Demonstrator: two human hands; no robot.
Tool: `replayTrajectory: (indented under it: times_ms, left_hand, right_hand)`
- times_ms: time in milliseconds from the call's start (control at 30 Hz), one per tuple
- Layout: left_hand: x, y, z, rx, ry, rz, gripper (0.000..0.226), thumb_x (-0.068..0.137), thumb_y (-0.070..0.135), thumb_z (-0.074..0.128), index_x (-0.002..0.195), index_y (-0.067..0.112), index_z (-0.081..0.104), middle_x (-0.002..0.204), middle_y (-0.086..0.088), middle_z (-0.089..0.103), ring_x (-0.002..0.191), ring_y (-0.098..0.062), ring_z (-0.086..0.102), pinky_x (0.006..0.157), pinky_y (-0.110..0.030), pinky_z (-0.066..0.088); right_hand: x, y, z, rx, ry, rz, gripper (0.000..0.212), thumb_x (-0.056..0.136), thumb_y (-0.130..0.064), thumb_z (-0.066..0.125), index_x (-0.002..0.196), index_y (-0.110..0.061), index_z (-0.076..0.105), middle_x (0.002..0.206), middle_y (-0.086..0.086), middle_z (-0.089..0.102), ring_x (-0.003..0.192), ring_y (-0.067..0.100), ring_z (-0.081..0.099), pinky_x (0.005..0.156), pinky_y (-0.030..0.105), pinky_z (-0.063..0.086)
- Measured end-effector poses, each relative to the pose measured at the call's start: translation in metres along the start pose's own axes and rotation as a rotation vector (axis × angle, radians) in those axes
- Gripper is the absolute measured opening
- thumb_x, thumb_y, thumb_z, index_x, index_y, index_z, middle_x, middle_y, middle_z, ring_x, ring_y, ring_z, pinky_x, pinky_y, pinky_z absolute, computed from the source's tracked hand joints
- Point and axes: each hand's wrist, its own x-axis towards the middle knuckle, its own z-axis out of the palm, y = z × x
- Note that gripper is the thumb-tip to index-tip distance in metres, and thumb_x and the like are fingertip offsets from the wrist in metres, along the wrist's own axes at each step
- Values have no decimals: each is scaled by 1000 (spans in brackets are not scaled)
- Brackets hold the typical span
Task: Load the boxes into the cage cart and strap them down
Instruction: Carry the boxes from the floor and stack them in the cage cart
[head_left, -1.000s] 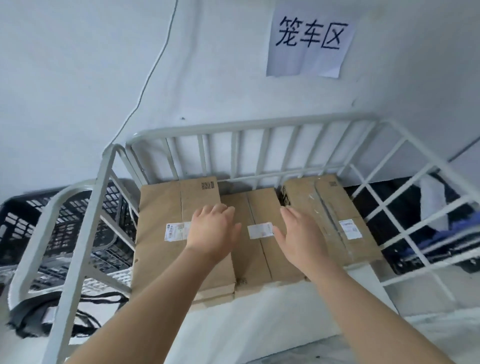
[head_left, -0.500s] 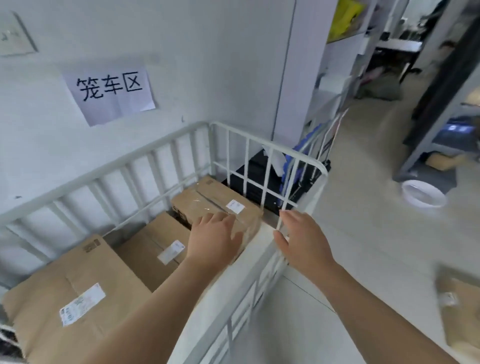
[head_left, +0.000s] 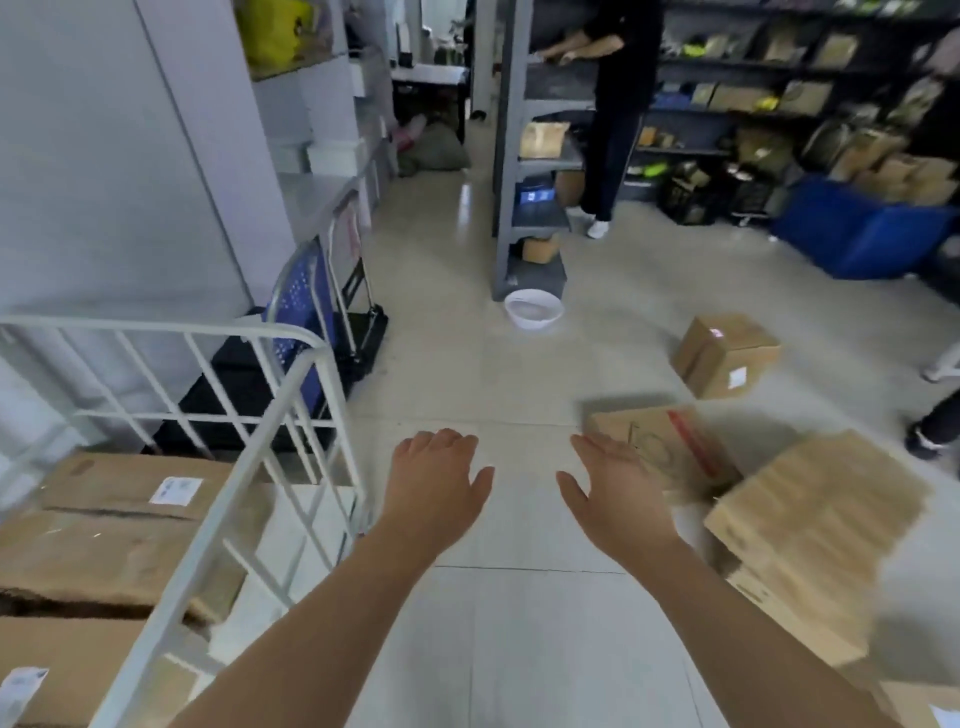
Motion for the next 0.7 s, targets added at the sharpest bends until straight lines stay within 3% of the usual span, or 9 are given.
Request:
replayTrajectory:
  times_ms: [67,167,267,333,433,600,700]
  left_hand:
    - [32,58,19,8,-66,83,45,95,48,38,128,22,54,128,4,57,115,-21,50,99,-34,33]
    - [42,58,31,68,-42,99,45,95,48,36,129,23,53,128,4,56,114,-21,50,97,-33,35]
    - [62,89,45,54,-51,165,45,95,48,37,127,23,54,123,4,58,111,-21,52,95,-33,38]
    - [88,135,60,48,-78,258,42,94,47,38,121,22,57,115,3,61,104,-22,54,88,-32,39]
    - [120,184,80,39,-99,380,36,92,46,41,108,20,59,99,2,62,93,-23,57,76,-31,39]
    - [177,241,114,7,-161,510,37,92,46,44,110,20,62,102,3,65,95,-21,57,80,-32,45]
    - [217,271,133,14,-159,592,27,92,44,45,93,21,59,87,5,60,87,-20,57,71,-30,40]
  right_hand:
    - [-1,67,-5,-16,-1,86,39,94,-39,45,126,-17,50,125,1,57,120,22,49,100,32,40]
    - [-6,72,-5,30,-22,71,44,94,-37,45,136,-21,45,129,0,55,120,22,47,98,31,42]
    - [-8,107,-11,38,-21,160,37,93,-35,48,125,-17,53,122,2,59,115,23,49,94,30,43]
    - [-13,157,-15,41,20,269,33,92,-34,50,119,-14,56,120,2,59,117,24,50,95,31,42]
    - [-17,211,-17,31,54,390,39,93,-33,52,126,-14,55,131,3,56,125,24,46,104,31,34]
    - [-8,278,-15,38,70,546,43,93,-32,53,131,-11,54,130,4,57,123,23,47,105,32,33]
    - [7,315,-13,24,91,633,44,93,-33,54,132,-12,53,129,4,58,121,23,49,104,29,32]
